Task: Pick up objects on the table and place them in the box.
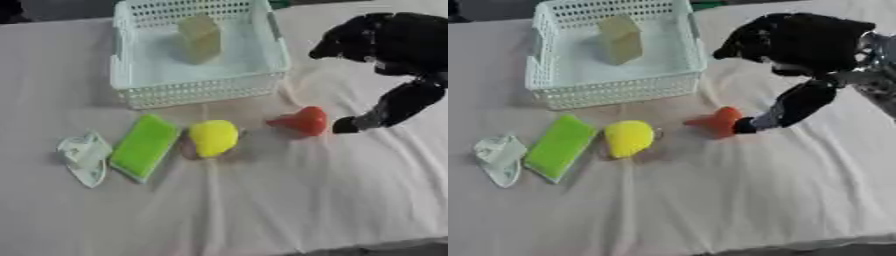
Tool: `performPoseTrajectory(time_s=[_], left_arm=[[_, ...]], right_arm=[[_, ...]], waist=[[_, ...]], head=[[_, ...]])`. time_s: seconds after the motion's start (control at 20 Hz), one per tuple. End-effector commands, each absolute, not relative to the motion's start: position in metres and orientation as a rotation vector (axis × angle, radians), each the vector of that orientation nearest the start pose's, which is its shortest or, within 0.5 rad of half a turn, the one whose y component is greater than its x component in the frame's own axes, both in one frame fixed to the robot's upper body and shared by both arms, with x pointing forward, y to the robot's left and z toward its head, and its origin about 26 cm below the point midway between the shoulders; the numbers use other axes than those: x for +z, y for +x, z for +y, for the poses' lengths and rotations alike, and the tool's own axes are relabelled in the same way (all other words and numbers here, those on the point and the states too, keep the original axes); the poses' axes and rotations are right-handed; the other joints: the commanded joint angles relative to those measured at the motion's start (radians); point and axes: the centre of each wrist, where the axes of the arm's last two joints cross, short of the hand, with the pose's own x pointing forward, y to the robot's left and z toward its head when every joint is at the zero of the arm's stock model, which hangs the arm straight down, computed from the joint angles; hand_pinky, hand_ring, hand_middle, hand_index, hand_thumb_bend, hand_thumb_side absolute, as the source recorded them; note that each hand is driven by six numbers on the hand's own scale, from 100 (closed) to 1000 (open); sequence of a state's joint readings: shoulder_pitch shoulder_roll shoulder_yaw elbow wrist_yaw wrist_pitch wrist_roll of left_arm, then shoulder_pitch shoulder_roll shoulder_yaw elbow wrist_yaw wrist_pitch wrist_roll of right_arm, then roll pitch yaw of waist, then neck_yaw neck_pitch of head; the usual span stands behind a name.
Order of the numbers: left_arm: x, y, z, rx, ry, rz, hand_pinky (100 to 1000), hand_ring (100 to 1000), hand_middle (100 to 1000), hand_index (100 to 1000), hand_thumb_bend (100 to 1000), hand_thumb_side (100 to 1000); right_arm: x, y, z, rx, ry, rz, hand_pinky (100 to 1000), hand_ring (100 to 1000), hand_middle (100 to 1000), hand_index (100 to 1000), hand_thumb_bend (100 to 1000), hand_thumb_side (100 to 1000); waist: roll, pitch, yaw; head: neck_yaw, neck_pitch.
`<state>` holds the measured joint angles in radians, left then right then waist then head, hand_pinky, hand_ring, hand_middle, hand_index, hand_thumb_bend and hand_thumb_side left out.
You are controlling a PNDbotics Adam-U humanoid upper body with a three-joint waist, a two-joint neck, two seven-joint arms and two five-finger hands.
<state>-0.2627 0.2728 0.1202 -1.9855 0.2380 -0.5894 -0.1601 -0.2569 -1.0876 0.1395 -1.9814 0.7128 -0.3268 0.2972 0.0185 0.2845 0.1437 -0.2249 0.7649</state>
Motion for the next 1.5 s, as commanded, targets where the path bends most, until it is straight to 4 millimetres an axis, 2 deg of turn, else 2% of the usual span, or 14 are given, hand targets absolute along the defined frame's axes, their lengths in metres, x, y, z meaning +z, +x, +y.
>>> performPoseTrajectory(time_s=[0.05, 0.4, 0.65, 0.9, 1.1, 1.5], left_arm=[[0.198, 0.296, 0.286, 0.415, 0.128, 3.387, 1000, 985, 940, 936, 139, 1000], [0.199, 0.297, 0.284, 0.421, 0.147, 3.384, 1000, 984, 934, 925, 139, 1000], [0.199, 0.297, 0.283, 0.421, 0.155, 3.386, 1000, 983, 930, 917, 139, 1000], [0.198, 0.297, 0.282, 0.424, 0.161, 3.389, 1000, 983, 928, 914, 139, 1000], [0.198, 0.297, 0.282, 0.421, 0.164, 3.392, 1000, 987, 924, 910, 139, 1000], [0.199, 0.297, 0.281, 0.421, 0.167, 3.396, 1000, 986, 921, 908, 139, 1000]], right_arm=[[0.26, 0.285, -0.335, -2.577, 1.431, 1.835, 839, 867, 829, 976, 689, 967], [0.239, 0.295, -0.338, -2.57, 1.544, 1.898, 835, 868, 803, 960, 663, 993], [0.231, 0.301, -0.337, -2.552, 1.647, 1.929, 832, 842, 766, 947, 594, 1000], [0.227, 0.301, -0.329, -2.483, 1.762, 1.949, 829, 838, 762, 942, 568, 1000], [0.222, 0.299, -0.321, -2.495, 1.765, 1.95, 828, 853, 757, 946, 573, 1000], [0.212, 0.297, -0.312, -2.531, 1.771, 1.888, 807, 828, 723, 925, 536, 1000]], waist=[[-0.001, -0.012, 0.002], [-0.001, -0.008, 0.006], [0.001, -0.008, 0.006], [0.0, -0.008, 0.005], [0.0, -0.008, 0.004], [0.0, -0.008, 0.003]], head=[[-0.005, 0.005], [-0.006, 0.005], [-0.009, 0.005], [-0.01, 0.005], [-0.012, 0.005], [-0.012, 0.005]])
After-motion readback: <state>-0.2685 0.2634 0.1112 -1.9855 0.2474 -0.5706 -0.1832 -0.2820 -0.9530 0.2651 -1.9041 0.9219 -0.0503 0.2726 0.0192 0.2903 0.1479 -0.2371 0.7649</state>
